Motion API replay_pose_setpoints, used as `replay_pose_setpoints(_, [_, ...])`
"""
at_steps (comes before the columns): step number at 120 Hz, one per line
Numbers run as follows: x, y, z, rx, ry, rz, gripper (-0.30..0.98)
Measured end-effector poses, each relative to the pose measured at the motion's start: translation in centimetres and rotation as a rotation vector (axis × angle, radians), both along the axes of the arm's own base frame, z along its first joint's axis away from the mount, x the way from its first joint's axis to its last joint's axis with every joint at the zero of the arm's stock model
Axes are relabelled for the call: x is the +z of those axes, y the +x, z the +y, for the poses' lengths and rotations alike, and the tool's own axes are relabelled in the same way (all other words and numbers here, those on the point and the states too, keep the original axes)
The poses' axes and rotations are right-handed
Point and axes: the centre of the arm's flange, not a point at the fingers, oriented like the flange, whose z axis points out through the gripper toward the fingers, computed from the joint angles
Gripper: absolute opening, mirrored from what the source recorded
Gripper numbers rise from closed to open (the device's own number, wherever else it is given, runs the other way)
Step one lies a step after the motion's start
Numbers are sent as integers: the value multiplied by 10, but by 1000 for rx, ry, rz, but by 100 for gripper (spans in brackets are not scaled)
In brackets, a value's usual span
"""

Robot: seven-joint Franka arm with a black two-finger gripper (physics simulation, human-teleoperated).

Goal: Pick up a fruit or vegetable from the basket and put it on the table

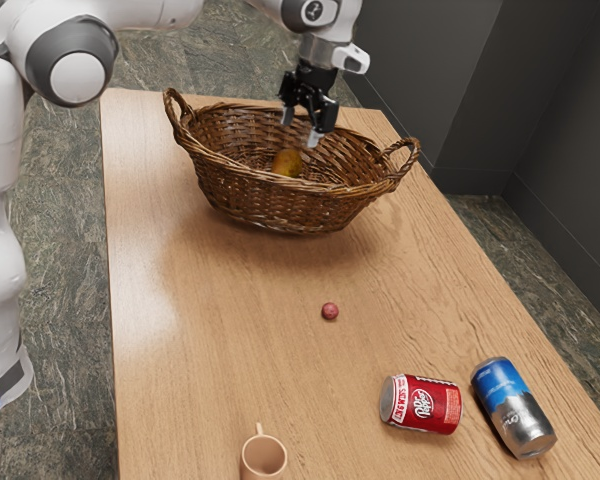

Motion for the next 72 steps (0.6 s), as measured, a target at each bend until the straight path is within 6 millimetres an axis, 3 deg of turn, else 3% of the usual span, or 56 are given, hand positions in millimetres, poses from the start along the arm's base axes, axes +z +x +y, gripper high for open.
replay_pose_setpoints(72, [-56, 14, 22, 255, -23, 108, 67])
